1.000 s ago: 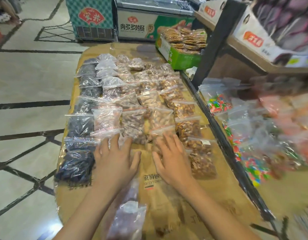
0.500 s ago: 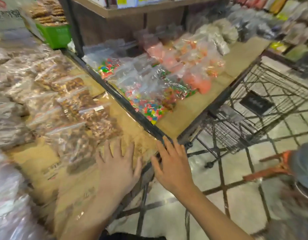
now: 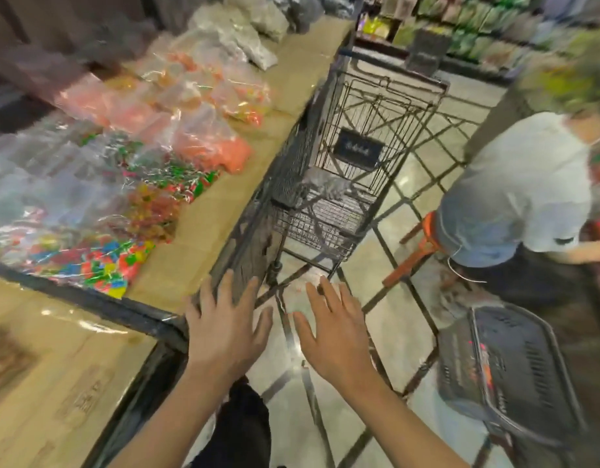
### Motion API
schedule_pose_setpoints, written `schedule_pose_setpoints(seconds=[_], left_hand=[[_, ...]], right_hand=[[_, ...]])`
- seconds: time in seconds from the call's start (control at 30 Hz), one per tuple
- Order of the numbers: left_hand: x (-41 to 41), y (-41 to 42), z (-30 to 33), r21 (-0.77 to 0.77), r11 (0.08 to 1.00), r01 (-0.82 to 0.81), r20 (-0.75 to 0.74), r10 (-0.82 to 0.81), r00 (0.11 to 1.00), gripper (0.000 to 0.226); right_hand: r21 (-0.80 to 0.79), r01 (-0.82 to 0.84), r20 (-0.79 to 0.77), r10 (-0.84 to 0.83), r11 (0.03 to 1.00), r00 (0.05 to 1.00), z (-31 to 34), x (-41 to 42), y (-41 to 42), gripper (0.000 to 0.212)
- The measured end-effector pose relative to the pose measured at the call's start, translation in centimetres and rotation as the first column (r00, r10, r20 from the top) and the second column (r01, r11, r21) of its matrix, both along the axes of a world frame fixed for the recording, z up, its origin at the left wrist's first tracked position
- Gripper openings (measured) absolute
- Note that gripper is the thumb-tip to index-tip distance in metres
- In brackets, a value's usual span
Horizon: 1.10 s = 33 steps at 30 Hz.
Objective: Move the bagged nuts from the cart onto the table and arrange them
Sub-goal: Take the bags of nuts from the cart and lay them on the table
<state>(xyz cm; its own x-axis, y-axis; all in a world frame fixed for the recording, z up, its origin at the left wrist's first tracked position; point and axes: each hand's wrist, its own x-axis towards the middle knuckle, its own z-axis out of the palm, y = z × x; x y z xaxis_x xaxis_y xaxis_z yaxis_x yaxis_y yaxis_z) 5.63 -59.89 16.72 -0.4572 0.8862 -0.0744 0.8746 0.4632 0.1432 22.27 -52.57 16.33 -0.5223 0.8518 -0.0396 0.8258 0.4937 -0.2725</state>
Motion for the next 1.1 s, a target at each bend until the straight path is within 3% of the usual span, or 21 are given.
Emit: schedule_pose_setpoints(seconds=[0.17,0.33,0.6,1.1], left_hand=[[-2.5,9.8,-1.9,0.014,0.998,0.063,0.057,-0.064,0.996,0.067],[-4.9,19.6,-2.4,-0.004,0.987,0.160,0.100,-0.158,0.982,0.067],[-8.1,32.6,-3.7,0.017,0.968,0.251,0.098,-0.251,0.963,0.068],[-6.7,55.6,-7.4,-0.167,0.969,0.181,0.082,-0.169,0.982,0.065]], right_hand=[[0.021,0.093,-0.014,-0.092,0.995,0.996,-0.8,-1.8,7.9,0.056],[-0.048,0.182,0.064,-0.179,0.982,0.982,0.0,-3.9,15.9,0.075],[-0.104,0.268,0.046,-0.265,0.958,0.963,-1.2,-5.8,26.2,0.064],[-0.188,0.211,0.072,-0.201,0.959,0.977,-6.4,-4.4,52.3,0.067]])
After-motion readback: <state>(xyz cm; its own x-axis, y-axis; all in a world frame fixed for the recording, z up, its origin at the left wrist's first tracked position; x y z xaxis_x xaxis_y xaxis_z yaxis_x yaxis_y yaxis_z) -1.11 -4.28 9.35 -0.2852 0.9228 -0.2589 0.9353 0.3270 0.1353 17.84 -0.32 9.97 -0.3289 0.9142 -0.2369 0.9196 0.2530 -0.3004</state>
